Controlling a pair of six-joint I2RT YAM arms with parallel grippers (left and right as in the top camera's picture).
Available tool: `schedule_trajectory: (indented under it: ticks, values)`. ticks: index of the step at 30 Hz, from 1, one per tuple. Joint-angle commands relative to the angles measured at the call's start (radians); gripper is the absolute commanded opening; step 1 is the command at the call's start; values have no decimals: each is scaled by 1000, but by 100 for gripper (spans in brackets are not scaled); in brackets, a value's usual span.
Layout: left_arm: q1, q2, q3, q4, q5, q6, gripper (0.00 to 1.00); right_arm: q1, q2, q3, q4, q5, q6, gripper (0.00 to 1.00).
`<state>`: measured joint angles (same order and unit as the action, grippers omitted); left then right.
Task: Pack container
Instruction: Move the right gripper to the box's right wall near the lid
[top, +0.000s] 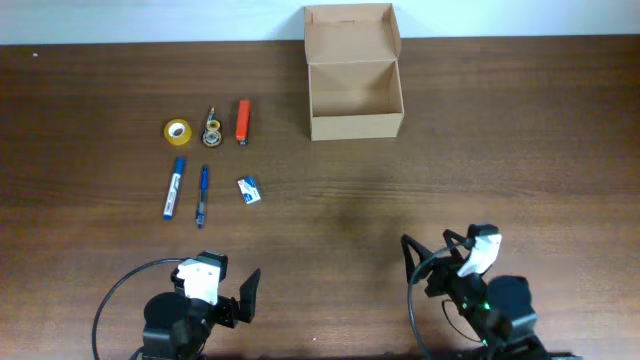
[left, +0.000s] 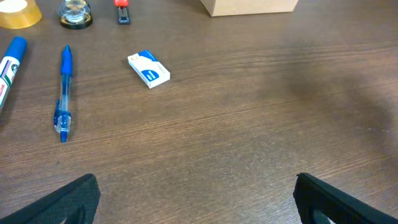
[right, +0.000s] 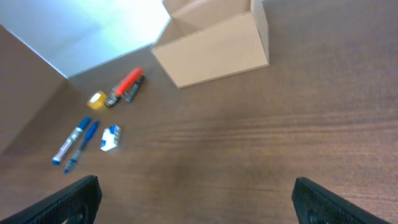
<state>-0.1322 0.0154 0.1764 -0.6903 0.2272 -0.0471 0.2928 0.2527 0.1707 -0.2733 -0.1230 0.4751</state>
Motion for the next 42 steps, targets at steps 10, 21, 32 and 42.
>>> schedule_trajectory:
  ticks: [10,21,32,42]
  values:
    - [5,-10,-5,3,-7,-5,99,7,578,217,196,56,4,99]
    - [5,-10,-5,3,-7,-5,99,7,1081,676,183,30,-188,99]
    - [5,-10,-5,3,-7,-5,99,-103,1429,1057,168,-33,-340,99]
    - [5,-10,-5,3,-7,-5,99,-151,1724,1348,68,-80,-424,92]
